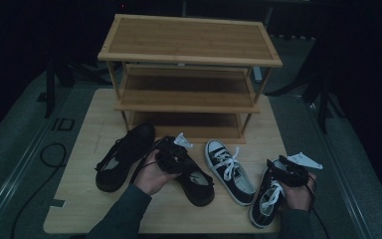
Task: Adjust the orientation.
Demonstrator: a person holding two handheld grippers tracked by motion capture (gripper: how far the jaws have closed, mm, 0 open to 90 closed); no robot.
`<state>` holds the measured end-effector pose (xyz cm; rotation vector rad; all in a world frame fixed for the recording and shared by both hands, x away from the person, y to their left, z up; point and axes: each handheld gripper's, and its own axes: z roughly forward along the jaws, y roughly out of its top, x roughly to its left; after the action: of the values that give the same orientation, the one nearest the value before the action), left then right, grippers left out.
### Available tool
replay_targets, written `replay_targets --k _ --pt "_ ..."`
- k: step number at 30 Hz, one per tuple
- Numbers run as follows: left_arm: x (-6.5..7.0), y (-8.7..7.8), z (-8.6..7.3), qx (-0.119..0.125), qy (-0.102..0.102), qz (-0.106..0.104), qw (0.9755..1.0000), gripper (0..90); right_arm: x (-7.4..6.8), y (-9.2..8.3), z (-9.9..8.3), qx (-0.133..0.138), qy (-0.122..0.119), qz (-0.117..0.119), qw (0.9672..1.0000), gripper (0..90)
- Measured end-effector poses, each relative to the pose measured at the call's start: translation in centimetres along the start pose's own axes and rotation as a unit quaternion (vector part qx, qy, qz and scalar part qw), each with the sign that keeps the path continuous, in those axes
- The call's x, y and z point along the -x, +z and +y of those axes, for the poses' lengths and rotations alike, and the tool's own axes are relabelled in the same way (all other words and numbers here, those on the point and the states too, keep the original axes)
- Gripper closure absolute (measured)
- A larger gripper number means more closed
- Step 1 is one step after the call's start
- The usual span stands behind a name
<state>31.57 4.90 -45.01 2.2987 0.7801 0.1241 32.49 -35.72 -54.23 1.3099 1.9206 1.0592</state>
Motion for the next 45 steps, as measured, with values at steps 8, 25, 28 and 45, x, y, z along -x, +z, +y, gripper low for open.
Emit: replay_targets --k 8,25,28,45 --pt "1.0 0.9 -1.0 -0.015 0.009 -0.008 0.9998 89.7 0.0 0.0 0.0 0.000 -0.001 0.001 1.0000 42.8" --pt "2.4 2.7 -2.2 -0.042 0.024 -0.020 0.9986 90.0 0.1 0.0 0.0 0.002 -0.001 0.006 1.0000 41.2" --pt "2.4 2.2 -2.7 -0.048 0.029 -0.018 0.9983 90.0 0.0 0.0 0.0 0.002 -0.001 0.006 1.0000 41.2" --pt "-1.1 -2.8 -7.0 -0.063 -0.019 0.057 0.9962 90.0 0.0 0.0 0.0 0.002 -0.003 0.004 1.0000 41.2"
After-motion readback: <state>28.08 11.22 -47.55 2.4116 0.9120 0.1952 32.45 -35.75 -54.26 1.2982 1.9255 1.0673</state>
